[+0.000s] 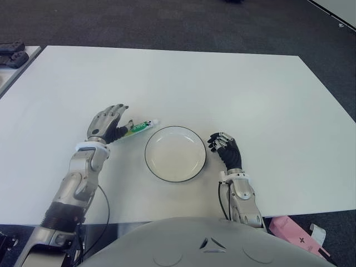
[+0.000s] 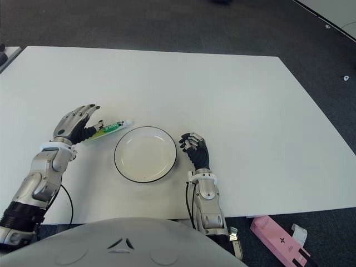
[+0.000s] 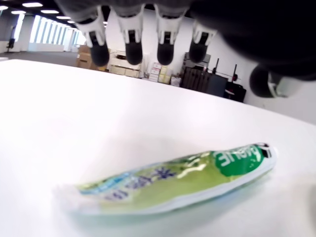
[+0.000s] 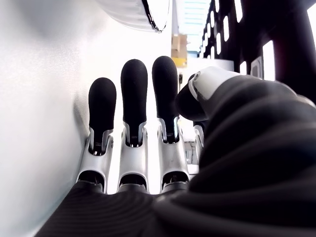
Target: Put the toothpaste on the table into the plate.
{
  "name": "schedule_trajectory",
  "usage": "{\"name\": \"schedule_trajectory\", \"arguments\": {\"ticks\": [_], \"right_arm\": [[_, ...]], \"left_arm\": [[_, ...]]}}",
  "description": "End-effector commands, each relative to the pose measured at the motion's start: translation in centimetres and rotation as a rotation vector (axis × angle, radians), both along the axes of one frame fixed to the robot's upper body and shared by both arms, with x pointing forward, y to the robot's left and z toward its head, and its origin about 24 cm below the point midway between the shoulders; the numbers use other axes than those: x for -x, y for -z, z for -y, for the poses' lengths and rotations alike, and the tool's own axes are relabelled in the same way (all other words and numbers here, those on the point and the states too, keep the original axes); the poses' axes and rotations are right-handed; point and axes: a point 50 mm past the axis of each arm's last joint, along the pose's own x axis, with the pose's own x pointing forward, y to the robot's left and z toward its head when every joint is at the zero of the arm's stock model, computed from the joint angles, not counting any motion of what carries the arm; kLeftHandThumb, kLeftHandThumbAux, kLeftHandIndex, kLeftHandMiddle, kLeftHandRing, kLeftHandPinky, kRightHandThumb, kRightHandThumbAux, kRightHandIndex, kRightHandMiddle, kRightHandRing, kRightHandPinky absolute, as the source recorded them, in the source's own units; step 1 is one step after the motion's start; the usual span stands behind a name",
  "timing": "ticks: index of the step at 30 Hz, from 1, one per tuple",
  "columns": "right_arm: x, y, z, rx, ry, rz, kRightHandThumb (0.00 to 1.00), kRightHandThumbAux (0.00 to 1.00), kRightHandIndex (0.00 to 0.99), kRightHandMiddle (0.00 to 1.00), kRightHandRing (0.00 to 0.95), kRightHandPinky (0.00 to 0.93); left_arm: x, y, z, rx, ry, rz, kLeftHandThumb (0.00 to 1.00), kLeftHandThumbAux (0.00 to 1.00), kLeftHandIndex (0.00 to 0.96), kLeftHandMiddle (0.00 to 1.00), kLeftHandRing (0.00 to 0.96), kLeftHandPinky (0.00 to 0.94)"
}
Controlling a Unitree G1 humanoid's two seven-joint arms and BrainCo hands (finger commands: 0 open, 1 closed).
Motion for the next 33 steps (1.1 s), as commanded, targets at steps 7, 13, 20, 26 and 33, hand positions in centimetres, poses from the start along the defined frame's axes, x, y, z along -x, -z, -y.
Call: {"name": "schedule_trajectory", "arguments": {"ticks": [7,13,20,26,33], "right_arm": [[0.4,0.5,0.2,0.004,0.02,-0.049,0.708,0.725,0.431,0.538,0.545,0.547],[0.5,0.5,0.1,0.01,0.021,-0.048,0.708,0.726,0.431,0.544,0.548,0.544],[0.6,0.5,0.2,0.016,0.022,-0.05,0.708,0.725,0.432,0.545,0.545,0.543],[0.7,0.5,0.2,0.015,0.026,-0.047,0.709,0.725,0.432,0.544,0.548,0.547],[0.8,0.4,0.2,0.015,0.029,-0.046,0.709,0.725,0.431,0.543,0.548,0.548]], "left_arm": [[-1.1,1.8,-0.1,-0.101,0.116,-0.097,0.485,0.105,0.0,0.0,0.0,0.0],[-1.5,2.1,0.0,-0.148,0.172,-0.166,0.465,0.108,0.0,0.0,0.0,0.0],[-1.8,2.4,0.3,-0.177,0.229,-0.248,0.457,0.121,0.0,0.0,0.0,0.0],[-1.6,3.0,0.8,-0.202,0.314,-0.35,0.461,0.129,0.0,0.0,0.0,0.0],[-1.2,3.1,1.2,-0.241,0.414,-0.436,0.465,0.135,0.0,0.0,0.0,0.0]]}}
